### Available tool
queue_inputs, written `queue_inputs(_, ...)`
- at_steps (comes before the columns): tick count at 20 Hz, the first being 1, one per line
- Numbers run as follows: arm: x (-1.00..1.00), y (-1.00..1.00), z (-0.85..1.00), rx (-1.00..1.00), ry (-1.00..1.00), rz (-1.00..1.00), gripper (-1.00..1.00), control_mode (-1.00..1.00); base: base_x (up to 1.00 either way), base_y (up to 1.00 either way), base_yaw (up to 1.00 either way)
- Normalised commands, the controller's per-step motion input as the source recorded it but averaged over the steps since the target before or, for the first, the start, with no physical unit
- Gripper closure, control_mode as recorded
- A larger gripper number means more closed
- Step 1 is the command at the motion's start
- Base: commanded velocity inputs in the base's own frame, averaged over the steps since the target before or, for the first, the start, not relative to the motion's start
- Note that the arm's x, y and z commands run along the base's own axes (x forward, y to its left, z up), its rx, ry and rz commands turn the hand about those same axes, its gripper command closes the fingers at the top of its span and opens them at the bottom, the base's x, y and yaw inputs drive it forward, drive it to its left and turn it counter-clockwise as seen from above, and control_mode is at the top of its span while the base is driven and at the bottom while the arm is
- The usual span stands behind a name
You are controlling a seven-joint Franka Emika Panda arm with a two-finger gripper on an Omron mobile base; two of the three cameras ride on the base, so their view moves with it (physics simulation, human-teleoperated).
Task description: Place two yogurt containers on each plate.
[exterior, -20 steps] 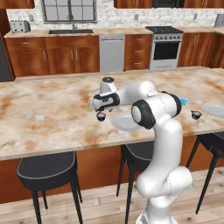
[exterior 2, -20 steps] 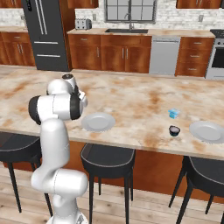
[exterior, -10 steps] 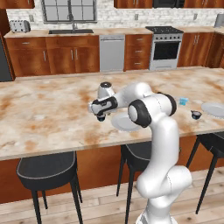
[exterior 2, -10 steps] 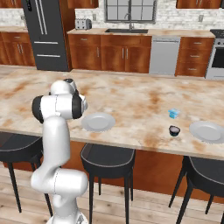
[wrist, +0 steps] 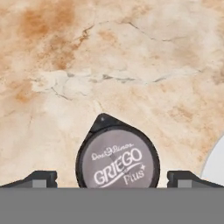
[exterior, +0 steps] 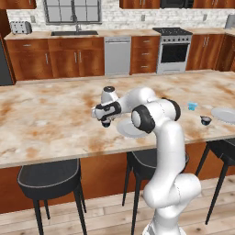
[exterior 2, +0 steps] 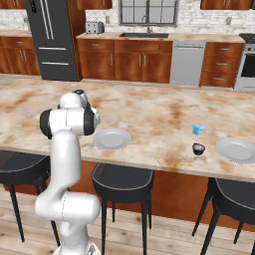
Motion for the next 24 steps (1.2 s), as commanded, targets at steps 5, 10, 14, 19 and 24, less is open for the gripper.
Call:
queue_inputs(5, 0.00, 0.00, -0.40, 0.00, 0.00, 0.00, -1.00, -1.00, 0.00, 0.00, 0.00)
queue_inputs(10, 0.00, 0.00, -0.17, 0.00, 0.00, 0.00, -1.00, -1.00, 0.00, 0.00, 0.00)
queue_inputs(14, 0.01, 0.00, 0.00, 0.00, 0.00, 0.00, -1.00, -1.00, 0.00, 0.00, 0.00)
queue_inputs(19, 0.00, 0.00, 0.00, 0.00, 0.00, 0.00, 1.00, -1.00, 0.00, 0.00, 0.00)
queue_inputs(24, -0.06, -0.01, 0.07, 0.00, 0.00, 0.00, 1.00, -1.00, 0.00, 0.00, 0.00)
